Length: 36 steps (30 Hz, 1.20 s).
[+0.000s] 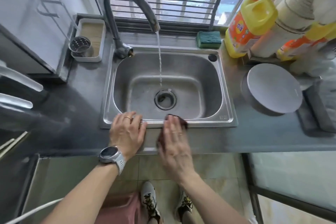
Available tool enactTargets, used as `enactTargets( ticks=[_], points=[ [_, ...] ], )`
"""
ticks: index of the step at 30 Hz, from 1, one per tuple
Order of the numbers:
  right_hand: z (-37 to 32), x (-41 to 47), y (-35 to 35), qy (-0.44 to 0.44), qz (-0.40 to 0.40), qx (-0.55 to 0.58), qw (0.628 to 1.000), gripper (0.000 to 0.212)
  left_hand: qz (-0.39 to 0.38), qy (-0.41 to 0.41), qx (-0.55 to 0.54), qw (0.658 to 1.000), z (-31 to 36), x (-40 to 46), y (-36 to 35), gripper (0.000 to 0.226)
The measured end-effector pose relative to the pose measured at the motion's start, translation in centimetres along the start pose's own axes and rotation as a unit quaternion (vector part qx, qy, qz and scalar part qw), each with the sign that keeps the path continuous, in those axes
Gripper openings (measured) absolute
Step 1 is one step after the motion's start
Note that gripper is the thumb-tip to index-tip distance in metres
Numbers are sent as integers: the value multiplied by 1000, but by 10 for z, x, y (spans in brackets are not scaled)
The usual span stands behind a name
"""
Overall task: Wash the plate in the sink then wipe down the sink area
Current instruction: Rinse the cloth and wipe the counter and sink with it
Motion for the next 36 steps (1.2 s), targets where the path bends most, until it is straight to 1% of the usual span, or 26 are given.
enactTargets(
  ticks=[2, 4, 5, 6, 8, 10, 12, 14, 15, 17, 18, 20, 21, 23, 24, 25, 26, 28, 30, 31, 33, 34, 36],
  points=[
    [-63, 29, -30, 68, -15, -2, 998, 63, 27, 16, 6, 999, -36, -5, 14, 28],
    [-101, 55, -49, 84, -39, -9, 996, 61, 41, 31, 14, 999, -71, -9, 26, 28],
    [-105, 61, -51, 83, -43, -21, 995, 60, 41, 37, 14, 998, -84, -11, 30, 30],
    [-98, 60, -49, 77, -46, -31, 996, 58, 38, 40, 8, 998, -93, -13, 32, 32],
    [-59, 47, -29, 42, -51, -51, 997, 58, 33, 37, -1, 999, -101, -15, 32, 36],
    [1, 32, 2, -25, -40, -104, 993, 63, 21, 39, -10, 999, -101, -14, 32, 39],
    [47, 19, 28, -93, -40, -125, 987, 67, 1, 48, -23, 999, -102, -13, 32, 38],
    [44, 19, 28, -104, -38, -114, 987, 67, -15, 64, -54, 996, -107, -11, 33, 32],
    [23, 24, 19, -81, -38, -102, 991, 65, -18, 69, -75, 995, -110, -9, 34, 29],
    [-44, 37, -13, 13, -43, -75, 996, 64, -13, 87, -125, 988, -117, -8, 41, 28],
    [-83, 45, -30, 69, -48, -55, 995, 64, 4, 104, -148, 983, -122, -8, 47, 28],
    [-150, 60, -66, 163, -73, -15, 984, 65, 64, 142, -166, 974, -135, -12, 61, 29],
    [-175, 68, -80, 215, -89, 1, 972, 65, 94, 154, -165, 970, -141, -16, 70, 29],
    [-200, 88, -98, 335, -123, 18, 934, 64, 131, 162, -150, 966, -155, -22, 82, 29],
    [-201, 103, -103, 376, -136, 10, 917, 64, 140, 165, -142, 966, -163, -24, 85, 29],
    [-197, 123, -106, 397, -145, -7, 906, 65, 147, 169, -136, 965, -171, -27, 85, 29],
    [-192, 149, -109, 397, -146, -30, 906, 66, 153, 177, -131, 963, -178, -30, 84, 29],
    [-188, 208, -114, 346, -122, -63, 928, 67, 167, 189, -129, 959, -190, -34, 81, 31],
    [-191, 254, -121, 232, -126, -59, 963, 69, 175, 194, -133, 956, -195, -39, 82, 33],
    [-196, 263, -124, 175, -135, -47, 974, 69, 178, 194, -135, 955, -197, -41, 83, 33],
    [-210, 248, -129, 111, -137, -27, 984, 72, 185, 193, -134, 954, -199, -44, 88, 33],
    [-219, 224, -129, 108, -126, -26, 986, 73, 191, 194, -135, 953, -198, -45, 92, 32],
    [-235, 154, -125, 138, -116, -28, 983, 72, 198, 202, -141, 949, -198, -43, 98, 33]
  ],
)
Point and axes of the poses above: each hand's wrist, its own x-axis towards the middle knuckle, its own y-axis out of the back of the hand, z = x × y, the point moved 5 cm from there along x, towards the middle knuckle, and after that the axes turned 1 degree about y, right-handed, at the moved point
